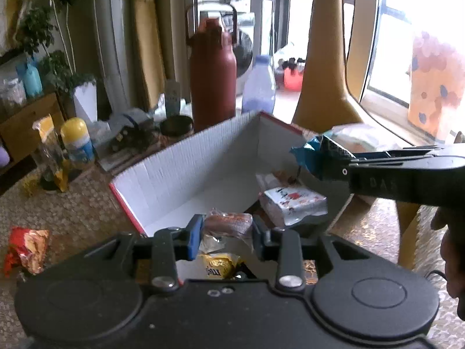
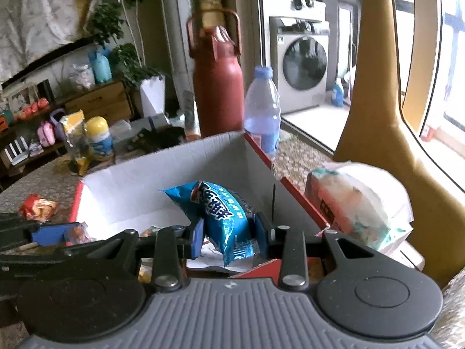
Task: Organize snacks
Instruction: 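Open the left tool dropping the clear snack while the right tool drops the blue bag into the box, then withdraw both tools from the box toward the red chip bag on the table, then grasp the red chip bag with the right tool while the left tool grasps the white stick snack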
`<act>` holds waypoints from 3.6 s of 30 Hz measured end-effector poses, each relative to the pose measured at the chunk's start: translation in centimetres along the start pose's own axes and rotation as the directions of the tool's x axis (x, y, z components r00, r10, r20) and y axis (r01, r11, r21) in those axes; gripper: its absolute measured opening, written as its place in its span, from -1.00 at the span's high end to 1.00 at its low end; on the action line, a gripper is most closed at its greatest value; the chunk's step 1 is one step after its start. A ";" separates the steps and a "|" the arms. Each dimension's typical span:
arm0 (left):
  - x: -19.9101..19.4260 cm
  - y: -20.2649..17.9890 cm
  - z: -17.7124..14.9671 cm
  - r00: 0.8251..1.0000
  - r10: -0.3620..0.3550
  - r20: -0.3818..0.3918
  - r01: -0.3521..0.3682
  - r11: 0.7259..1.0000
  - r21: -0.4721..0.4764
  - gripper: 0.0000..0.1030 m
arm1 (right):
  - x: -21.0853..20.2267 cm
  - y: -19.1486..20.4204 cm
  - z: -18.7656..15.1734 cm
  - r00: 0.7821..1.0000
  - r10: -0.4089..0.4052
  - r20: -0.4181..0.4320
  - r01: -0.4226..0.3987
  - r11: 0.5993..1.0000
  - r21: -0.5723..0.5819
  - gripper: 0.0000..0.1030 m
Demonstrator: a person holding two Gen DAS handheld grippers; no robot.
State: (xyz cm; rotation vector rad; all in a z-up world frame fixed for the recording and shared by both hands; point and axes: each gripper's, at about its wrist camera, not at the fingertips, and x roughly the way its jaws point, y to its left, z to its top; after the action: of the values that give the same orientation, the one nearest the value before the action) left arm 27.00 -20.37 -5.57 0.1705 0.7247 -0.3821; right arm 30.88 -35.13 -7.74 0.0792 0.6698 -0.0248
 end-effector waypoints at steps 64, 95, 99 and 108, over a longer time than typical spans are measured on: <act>-14.2 7.3 -4.6 0.996 0.040 0.074 -0.033 0.995 -0.094 -0.87 | -13.2 9.3 -4.4 0.973 0.229 0.014 -0.226 0.969 -0.097 -0.74; -13.7 24.7 -11.5 0.947 0.314 0.062 -0.298 0.936 -0.190 -0.99 | -4.7 23.5 -2.4 0.898 0.422 -0.129 -0.440 0.876 -0.198 -0.95; -11.5 26.1 -12.7 0.951 0.308 0.029 -0.296 0.935 -0.194 -0.99 | -1.4 25.5 -0.9 0.903 0.402 -0.153 -0.428 0.875 -0.225 -0.95; -6.9 28.1 -13.6 0.959 0.282 -0.002 -0.275 0.934 -0.227 -0.95 | 7.3 30.5 1.2 0.895 0.385 -0.226 -0.436 0.862 -0.257 -0.95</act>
State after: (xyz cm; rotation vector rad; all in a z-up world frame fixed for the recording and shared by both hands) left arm 25.14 11.20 -10.42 0.0515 0.6970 -0.0293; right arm 38.79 -4.79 -9.35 -0.0727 0.8069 0.5053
